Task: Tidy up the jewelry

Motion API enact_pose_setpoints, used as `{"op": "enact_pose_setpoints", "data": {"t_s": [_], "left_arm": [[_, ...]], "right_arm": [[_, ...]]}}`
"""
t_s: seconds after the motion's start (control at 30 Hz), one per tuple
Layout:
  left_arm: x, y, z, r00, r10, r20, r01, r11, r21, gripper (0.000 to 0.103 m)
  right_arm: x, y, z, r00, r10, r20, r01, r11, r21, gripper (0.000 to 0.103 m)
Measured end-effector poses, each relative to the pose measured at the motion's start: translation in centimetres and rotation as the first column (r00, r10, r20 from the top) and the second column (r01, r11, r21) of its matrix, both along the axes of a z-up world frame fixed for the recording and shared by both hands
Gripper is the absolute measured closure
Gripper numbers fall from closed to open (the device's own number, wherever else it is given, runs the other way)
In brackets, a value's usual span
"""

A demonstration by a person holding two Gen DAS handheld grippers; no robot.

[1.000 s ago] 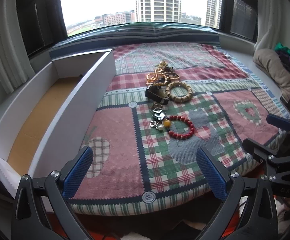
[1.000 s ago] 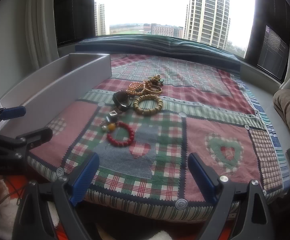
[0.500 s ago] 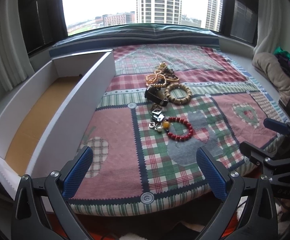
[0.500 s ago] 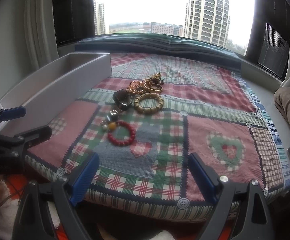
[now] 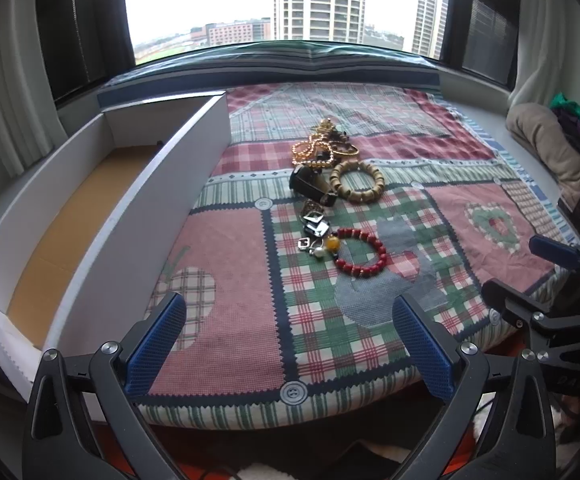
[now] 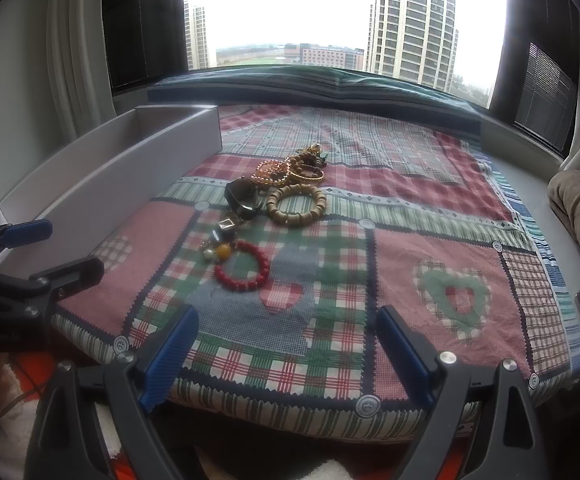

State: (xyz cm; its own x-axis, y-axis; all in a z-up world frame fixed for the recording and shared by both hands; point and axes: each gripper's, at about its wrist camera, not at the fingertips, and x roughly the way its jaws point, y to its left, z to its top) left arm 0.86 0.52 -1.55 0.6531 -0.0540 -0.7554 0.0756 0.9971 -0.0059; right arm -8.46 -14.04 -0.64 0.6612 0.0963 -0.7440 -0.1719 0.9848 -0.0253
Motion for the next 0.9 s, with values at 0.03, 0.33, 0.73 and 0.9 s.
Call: {"op": "enact_pose_setpoints", "data": {"t_s": [0.03, 0.33, 0.73, 0.9], "left_arm": [[0.0, 0.0, 0.0, 1.0, -0.001, -0.002, 0.001, 1.0, 0.0, 0.0], [0.2, 0.0, -0.4, 1.0, 0.001, -0.017, -0.001, 1.0, -0.003, 0.0], [0.4, 0.0, -0.9, 0.999, -0.004, -0.039, 0.004, 1.0, -0.008, 0.0], [0.9, 1.3, -0.8, 0.998, 0.025, -0.05, -0.027, 0.999, -0.039, 0.0]], "right_arm": [[0.0, 0.0, 0.0, 1.0, 0.0, -0.001, 0.0, 1.0, 0.0, 0.011], [0.0, -0.1, -0.3, 1.0, -0.003, -0.007, 0.003, 1.0, 0.004, 0.011], [0.2, -0.2, -0.7, 1.0, -0.001, -0.028, 0.002, 1.0, 0.018, 0.011], [0.4, -1.0, -0.8, 0.999, -0.021, -0.033, 0.022, 0.999, 0.041, 0.011]]}}
